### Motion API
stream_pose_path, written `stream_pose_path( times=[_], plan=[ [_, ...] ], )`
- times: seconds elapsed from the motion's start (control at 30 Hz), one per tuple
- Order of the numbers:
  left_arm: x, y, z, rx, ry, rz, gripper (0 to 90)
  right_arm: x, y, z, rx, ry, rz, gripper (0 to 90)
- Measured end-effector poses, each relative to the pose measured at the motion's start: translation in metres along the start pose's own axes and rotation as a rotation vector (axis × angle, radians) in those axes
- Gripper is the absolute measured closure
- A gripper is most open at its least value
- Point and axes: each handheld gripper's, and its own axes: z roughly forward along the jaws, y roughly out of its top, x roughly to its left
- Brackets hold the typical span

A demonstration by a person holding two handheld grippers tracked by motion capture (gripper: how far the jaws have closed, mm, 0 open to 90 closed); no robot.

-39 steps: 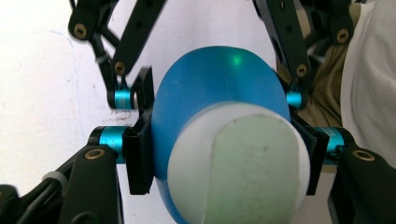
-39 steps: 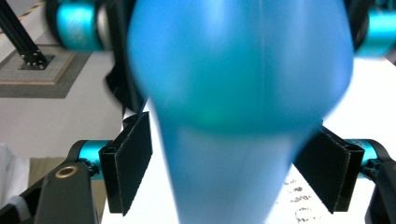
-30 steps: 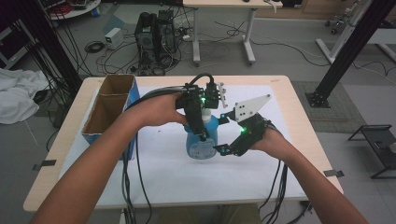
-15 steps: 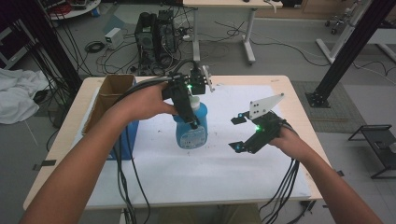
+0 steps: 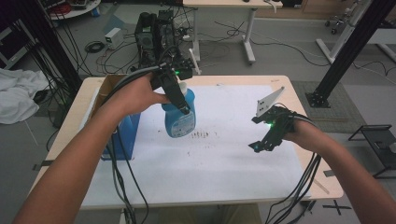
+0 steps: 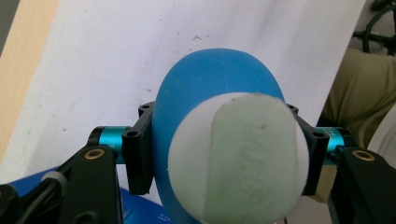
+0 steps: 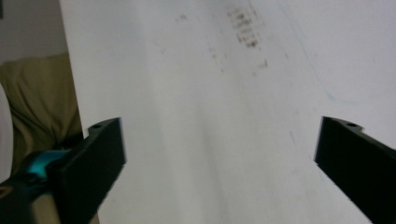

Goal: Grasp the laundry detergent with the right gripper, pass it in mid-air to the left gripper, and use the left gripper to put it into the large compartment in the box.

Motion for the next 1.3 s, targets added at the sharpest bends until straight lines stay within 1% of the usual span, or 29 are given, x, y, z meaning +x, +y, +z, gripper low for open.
stream_pose_path(
  times=[0.07,0.13,0.17,0.2,0.27,0.3,0.33,0.37,0.4,0.43,0.47,0.5,0.53,0.6,0.67,0.7,0.73,0.8,0.83,0.87,0.9,0.97,1.0,1.03,1.07,1.17,1.2,1.27,1.3],
  plan=[
    [0.002,-0.001,-0.002,0.011,0.003,0.003,37.9,-0.004,-0.002,-0.003,0.027,-0.012,-0.001,0.6],
    [0.005,-0.004,-0.003,-0.009,0.013,-0.043,37.9,-0.006,-0.003,-0.008,0.029,-0.024,0.013,0.6],
    [0.007,-0.005,-0.005,0.005,0.013,-0.037,37.9,-0.007,-0.003,-0.011,0.030,-0.026,0.001,0.6],
    [0.007,-0.005,-0.006,-0.003,0.012,-0.066,37.9,-0.007,-0.004,-0.013,0.035,-0.028,0.009,0.6],
    [0.010,-0.006,-0.008,0.006,0.019,-0.056,37.9,-0.008,-0.005,-0.015,0.055,-0.023,-0.006,0.6],
    [0.012,-0.007,-0.011,0.012,0.027,-0.077,37.9,-0.009,-0.006,-0.016,0.065,-0.022,-0.017,0.7],
    [0.011,-0.008,-0.011,-0.004,0.032,-0.113,37.9,-0.010,-0.006,-0.017,0.077,-0.015,-0.034,0.7],
    [0.014,-0.008,-0.014,0.010,0.039,-0.111,37.9,-0.011,-0.007,-0.018,0.091,-0.018,-0.045,0.6],
    [0.014,-0.009,-0.015,-0.006,0.046,-0.140,37.9,-0.012,-0.009,-0.019,0.109,-0.008,-0.050,0.6],
    [0.016,-0.011,-0.018,0.002,0.049,-0.154,37.9,-0.014,-0.010,-0.019,0.121,-0.009,-0.056,0.6],
    [0.016,-0.011,-0.018,0.002,0.049,-0.154,37.9,-0.016,-0.011,-0.021,0.132,-0.007,-0.053,0.7],
    [0.018,-0.014,-0.023,-0.011,0.065,-0.202,37.9,-0.017,-0.012,-0.022,0.143,0.003,-0.049,0.7],
    [0.020,-0.016,-0.026,-0.015,0.071,-0.219,37.9,-0.019,-0.013,-0.024,0.142,-0.008,-0.053,0.7],
    [0.023,-0.020,-0.033,-0.032,0.091,-0.261,37.9,-0.023,-0.015,-0.027,0.140,-0.019,-0.039,0.6],
    [0.025,-0.021,-0.037,-0.022,0.095,-0.269,37.9,-0.025,-0.016,-0.029,0.136,-0.019,-0.035,0.6],
    [0.028,-0.024,-0.045,-0.028,0.106,-0.309,37.9,-0.026,-0.017,-0.030,0.142,-0.022,-0.023,0.6],
    [0.030,-0.025,-0.048,-0.027,0.117,-0.327,37.9,-0.027,-0.018,-0.030,0.144,-0.024,-0.024,0.6],
    [0.032,-0.026,-0.051,-0.023,0.127,-0.337,37.9,-0.029,-0.019,-0.030,0.143,-0.033,-0.031,0.6],
    [0.033,-0.028,-0.055,-0.028,0.136,-0.386,37.9,-0.029,-0.019,-0.030,0.146,-0.031,-0.029,0.6],
    [0.035,-0.030,-0.058,-0.016,0.142,-0.393,37.9,-0.029,-0.019,-0.029,0.141,-0.035,-0.037,0.6],
    [0.035,-0.031,-0.059,-0.023,0.148,-0.425,37.9,-0.029,-0.019,-0.030,0.144,-0.036,-0.038,0.6],
    [0.037,-0.034,-0.063,-0.033,0.163,-0.464,37.9,-0.028,-0.019,-0.030,0.145,-0.027,-0.036,0.6],
    [0.037,-0.034,-0.063,-0.033,0.163,-0.464,38.0,-0.028,-0.019,-0.030,0.145,-0.027,-0.036,0.6],
    [0.039,-0.038,-0.067,-0.033,0.172,-0.492,38.0,-0.029,-0.018,-0.030,0.143,-0.028,-0.041,0.6],
    [0.039,-0.039,-0.069,-0.030,0.174,-0.502,38.0,-0.029,-0.018,-0.030,0.139,-0.030,-0.044,0.7],
    [0.042,-0.044,-0.074,-0.034,0.176,-0.500,38.0,-0.030,-0.019,-0.030,0.136,-0.042,-0.054,0.7],
    [0.042,-0.046,-0.076,-0.041,0.174,-0.508,38.0,-0.029,-0.019,-0.031,0.137,-0.044,-0.041,0.6],
    [0.045,-0.050,-0.081,-0.034,0.168,-0.504,38.0,-0.029,-0.019,-0.031,0.135,-0.028,-0.051,0.7],
    [0.046,-0.052,-0.083,-0.038,0.168,-0.507,38.0,-0.029,-0.019,-0.031,0.131,-0.031,-0.051,0.7]
  ],
)
